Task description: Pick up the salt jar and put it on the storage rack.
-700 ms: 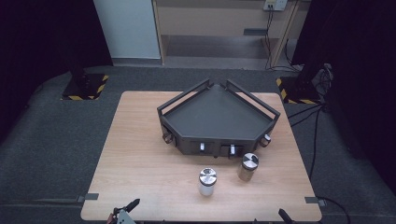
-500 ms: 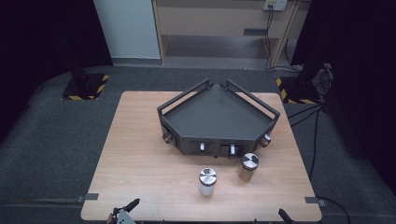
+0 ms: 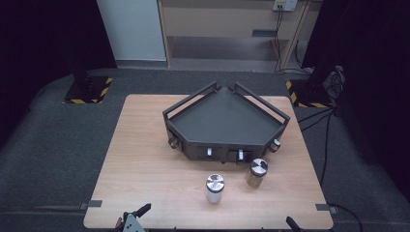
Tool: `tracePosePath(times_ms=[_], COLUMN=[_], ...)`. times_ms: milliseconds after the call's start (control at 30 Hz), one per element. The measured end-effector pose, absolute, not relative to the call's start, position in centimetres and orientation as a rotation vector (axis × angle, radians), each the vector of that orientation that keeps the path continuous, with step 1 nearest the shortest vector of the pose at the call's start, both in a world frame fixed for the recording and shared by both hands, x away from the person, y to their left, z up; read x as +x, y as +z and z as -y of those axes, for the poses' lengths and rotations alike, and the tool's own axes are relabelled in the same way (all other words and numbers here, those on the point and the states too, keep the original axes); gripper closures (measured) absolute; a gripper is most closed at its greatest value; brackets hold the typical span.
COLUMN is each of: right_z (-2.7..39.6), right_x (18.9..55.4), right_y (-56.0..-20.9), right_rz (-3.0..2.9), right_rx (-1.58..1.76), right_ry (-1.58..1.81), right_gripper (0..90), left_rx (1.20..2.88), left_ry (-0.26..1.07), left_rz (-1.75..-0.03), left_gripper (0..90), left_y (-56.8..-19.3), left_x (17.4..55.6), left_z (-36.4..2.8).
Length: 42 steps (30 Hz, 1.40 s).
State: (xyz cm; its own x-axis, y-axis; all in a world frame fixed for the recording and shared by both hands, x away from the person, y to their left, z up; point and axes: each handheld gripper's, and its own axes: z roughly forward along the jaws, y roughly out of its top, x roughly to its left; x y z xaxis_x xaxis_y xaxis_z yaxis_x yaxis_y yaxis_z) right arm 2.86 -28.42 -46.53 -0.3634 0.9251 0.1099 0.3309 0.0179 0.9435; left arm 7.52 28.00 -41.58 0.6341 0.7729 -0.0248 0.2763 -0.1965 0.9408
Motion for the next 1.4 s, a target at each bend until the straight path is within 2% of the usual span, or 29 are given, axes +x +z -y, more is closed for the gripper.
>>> tracePosePath(times_ms=[767, 1400], right_z=[28.5, 28.5], right_x=[3.3, 3.5], right_y=[-46.6, -46.6], right_rz=[-1.745, -1.762], right_rx=[1.306, 1.304], right_ry=[1.352, 1.350], right_gripper=[6.4, 6.4], left_rx=[1.834, 1.930], left_ry=[0.546, 0.557], left_rz=[-0.802, -0.780], left_gripper=[0.0, 0.0], left_y=[-42.1, -44.4], left_x=[14.6, 18.1], left_z=[-23.2, -18.3])
